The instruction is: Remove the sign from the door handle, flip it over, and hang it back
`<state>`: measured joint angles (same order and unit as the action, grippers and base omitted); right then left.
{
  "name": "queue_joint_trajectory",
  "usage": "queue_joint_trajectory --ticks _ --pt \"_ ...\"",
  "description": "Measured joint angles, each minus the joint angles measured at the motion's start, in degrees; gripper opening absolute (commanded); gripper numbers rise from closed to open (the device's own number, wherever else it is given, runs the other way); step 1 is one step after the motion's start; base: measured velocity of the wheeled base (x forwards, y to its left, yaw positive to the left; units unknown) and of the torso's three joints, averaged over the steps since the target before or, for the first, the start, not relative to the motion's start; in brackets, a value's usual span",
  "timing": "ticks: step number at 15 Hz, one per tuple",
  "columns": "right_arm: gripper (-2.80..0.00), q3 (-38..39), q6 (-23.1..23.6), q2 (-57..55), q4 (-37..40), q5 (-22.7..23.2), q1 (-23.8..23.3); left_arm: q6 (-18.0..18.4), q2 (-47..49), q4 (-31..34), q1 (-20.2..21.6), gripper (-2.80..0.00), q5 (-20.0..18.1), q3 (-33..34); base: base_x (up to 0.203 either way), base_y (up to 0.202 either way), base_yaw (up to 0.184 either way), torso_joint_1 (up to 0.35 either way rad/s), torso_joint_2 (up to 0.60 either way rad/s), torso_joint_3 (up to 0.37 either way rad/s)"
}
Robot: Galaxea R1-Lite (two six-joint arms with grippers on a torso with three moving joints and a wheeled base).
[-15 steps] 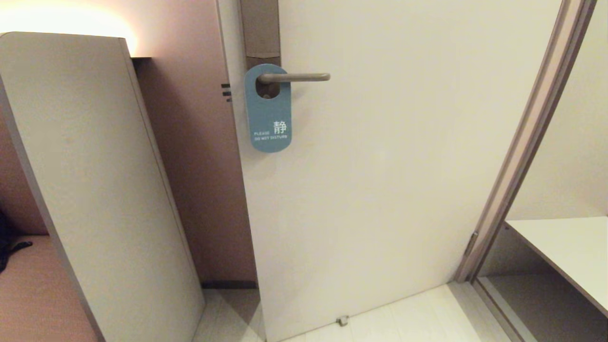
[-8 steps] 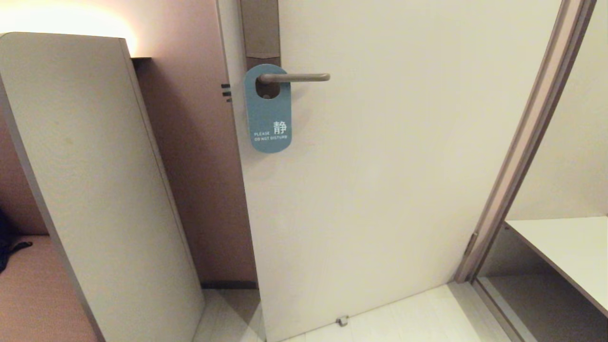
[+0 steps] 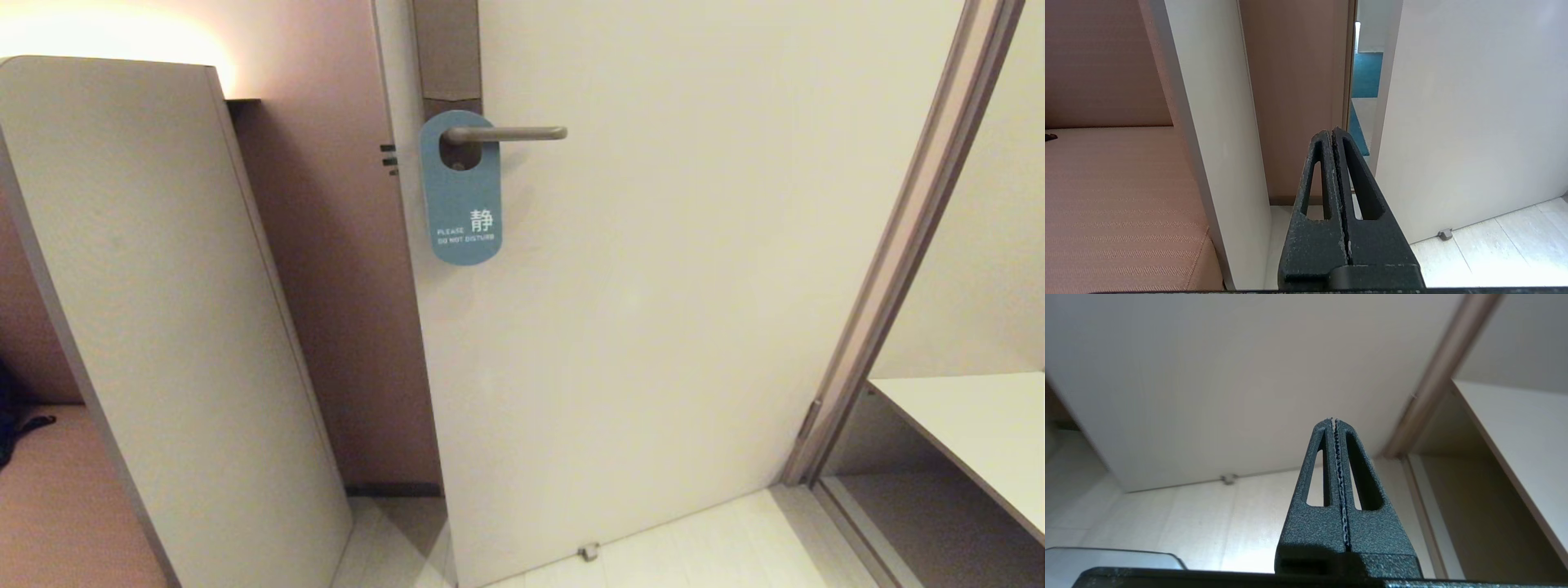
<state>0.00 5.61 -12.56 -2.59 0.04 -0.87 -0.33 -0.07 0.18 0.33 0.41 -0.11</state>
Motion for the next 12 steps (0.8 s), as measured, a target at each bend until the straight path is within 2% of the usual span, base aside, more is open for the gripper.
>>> queue_joint_trajectory --ticks 6,12 --pt "-2.8 0.0 -2.29 9.61 2.54 0.29 0.77 0.0 0.0 0.0 -0.02 -2.8 0.0 0.01 0.0 0.0 0.0 0.0 0.0 0.0" --pt "-2.8 -0.02 -2.5 12.51 2.59 0.25 0.82 0.01 0.0 0.0 0.0 -2.8 0.0 0.01 0.0 0.0 0.0 0.0 0.0 0.0"
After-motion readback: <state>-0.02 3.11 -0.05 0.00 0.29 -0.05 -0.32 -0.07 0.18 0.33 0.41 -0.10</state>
